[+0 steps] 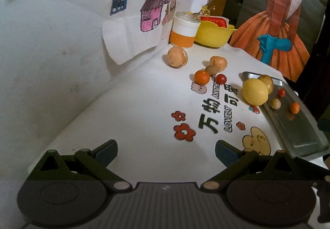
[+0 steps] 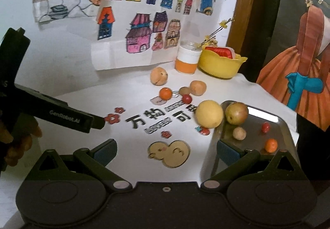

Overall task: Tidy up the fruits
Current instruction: 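Move the left tool to a tangerine while the right tool approaches the large yellow fruit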

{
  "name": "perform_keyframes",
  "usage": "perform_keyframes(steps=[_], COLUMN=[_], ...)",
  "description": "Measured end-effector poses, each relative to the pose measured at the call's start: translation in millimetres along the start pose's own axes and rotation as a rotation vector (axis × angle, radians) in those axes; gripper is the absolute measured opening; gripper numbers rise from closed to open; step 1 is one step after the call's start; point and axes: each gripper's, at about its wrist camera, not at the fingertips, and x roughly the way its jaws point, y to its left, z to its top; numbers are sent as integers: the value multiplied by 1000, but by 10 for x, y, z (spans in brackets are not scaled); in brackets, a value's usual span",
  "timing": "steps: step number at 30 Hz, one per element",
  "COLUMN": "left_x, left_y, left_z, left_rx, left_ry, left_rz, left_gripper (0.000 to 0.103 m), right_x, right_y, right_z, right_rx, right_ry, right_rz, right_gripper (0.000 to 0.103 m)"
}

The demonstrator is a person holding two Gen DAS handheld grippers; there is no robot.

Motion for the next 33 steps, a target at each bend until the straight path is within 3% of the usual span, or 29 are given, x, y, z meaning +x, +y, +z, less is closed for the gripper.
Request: perform_keyframes(steps=[6, 15, 23, 33], left_x=[153, 488, 773, 1002], left_y=[-96, -269, -378, -473], left_z=[143, 486, 556, 750], left_rx=[12, 37, 50, 69], left_ry=[-9, -20, 8, -14], left_rz=[-27, -55, -27, 17], left_gripper=[103, 103, 103, 103], right_x=[235, 645, 932, 1226], right_y=[-149, -363, -577, -618], right_z=[44, 165, 256, 237], right_rx=[-21, -172, -135, -119], right_ry=[-7, -10, -8, 17], right_rz=[-43, -114, -120, -47], right_gripper=[102, 102, 102, 102])
